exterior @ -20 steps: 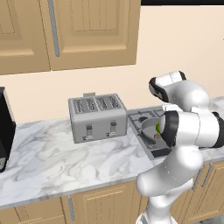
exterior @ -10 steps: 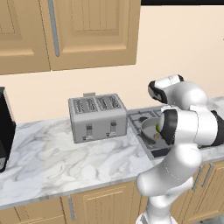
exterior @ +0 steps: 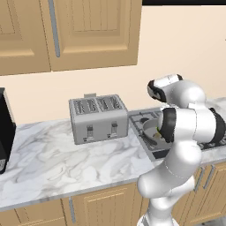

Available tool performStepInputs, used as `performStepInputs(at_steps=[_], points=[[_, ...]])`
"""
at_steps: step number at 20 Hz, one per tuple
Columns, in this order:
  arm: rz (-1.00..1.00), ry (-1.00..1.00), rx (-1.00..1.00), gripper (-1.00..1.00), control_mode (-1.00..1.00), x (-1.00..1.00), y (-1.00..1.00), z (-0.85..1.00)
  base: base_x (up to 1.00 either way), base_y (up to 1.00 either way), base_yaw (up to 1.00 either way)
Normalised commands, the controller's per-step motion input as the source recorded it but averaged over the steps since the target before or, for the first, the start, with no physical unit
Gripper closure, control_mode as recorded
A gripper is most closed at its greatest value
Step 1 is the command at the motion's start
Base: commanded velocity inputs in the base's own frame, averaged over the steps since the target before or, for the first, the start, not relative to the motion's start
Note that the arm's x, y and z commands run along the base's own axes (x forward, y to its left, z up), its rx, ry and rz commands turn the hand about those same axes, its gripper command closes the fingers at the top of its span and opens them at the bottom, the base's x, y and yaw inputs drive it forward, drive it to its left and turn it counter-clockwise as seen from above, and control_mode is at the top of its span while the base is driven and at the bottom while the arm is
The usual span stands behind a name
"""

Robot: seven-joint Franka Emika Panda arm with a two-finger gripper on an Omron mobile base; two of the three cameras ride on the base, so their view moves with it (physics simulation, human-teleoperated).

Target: Put the garlic and lime in the pot. Retrieve the spatula and lightly stir the vegetables in the pot.

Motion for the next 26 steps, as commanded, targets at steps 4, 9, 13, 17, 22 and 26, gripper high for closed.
performStepInputs(at_steps=[4,9,13,17,22,26], points=[[0.00,0.00,0.00,1.00,-1.00,0.28,0.01,0.00,0.00,0.00,0.00],[0.00,0.00,0.00,1.00,-1.00,0.07,0.00,0.00,0.00,0.00,0.00],[0.00,-0.03,0.00,1.00,-1.00,0.00,0.00,0.03,0.00,0.00,0.00],[0.00,-0.11,0.00,1.00,-1.00,0.00,-0.04,0.20,0.00,0.00,0.00],[0.00,-0.17,0.00,1.00,-1.00,0.00,-0.08,0.39,0.00,0.00,0.00],[0.00,-0.11,0.02,1.00,-1.00,0.00,0.00,0.20,0.00,0.00,0.00]])
